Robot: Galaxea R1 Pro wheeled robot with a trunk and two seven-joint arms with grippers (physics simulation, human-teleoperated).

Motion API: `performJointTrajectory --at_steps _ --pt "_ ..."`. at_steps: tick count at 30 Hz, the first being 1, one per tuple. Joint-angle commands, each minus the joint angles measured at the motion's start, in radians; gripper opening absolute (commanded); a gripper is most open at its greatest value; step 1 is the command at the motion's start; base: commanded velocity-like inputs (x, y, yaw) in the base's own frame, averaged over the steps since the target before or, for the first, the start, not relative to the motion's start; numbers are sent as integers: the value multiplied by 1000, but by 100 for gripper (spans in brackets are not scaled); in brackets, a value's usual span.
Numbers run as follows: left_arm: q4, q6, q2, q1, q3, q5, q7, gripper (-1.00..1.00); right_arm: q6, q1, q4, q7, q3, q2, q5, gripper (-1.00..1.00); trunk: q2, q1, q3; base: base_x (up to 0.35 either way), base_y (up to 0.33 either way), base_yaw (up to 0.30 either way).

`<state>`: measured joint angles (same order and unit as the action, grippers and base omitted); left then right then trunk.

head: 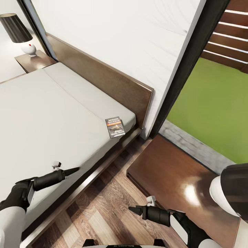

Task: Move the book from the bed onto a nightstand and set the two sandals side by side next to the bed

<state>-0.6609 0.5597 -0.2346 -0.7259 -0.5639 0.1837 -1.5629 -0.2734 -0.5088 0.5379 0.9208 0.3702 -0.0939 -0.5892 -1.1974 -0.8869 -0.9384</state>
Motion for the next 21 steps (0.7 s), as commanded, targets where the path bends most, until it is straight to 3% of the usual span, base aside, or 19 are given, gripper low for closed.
performJointTrajectory --at_steps 1,2,7,16,21 --pt "0 11 -3 0 -4 11 -8 100 -9 -1 1 0 3 -1 -11 100 0 0 -1 0 0 0" --pt "0 12 -5 0 -4 12 -8 100 -9 -1 1 0 2 -1 -11 100 0 0 -1 0 0 0" --pt "1 21 -73 0 -2 11 -8 100 -9 -1 1 -1 0 -1 -11 100 0 0 -1 0 0 0" --pt "-3 22 -109 0 5 17 -8 100 -12 -1 11 -55 -2 2 -14 100 0 0 -1 0 0 0" --pt "-5 22 -113 0 6 17 -8 100 -19 -2 18 -62 -3 6 -18 100 0 0 -1 0 0 0"
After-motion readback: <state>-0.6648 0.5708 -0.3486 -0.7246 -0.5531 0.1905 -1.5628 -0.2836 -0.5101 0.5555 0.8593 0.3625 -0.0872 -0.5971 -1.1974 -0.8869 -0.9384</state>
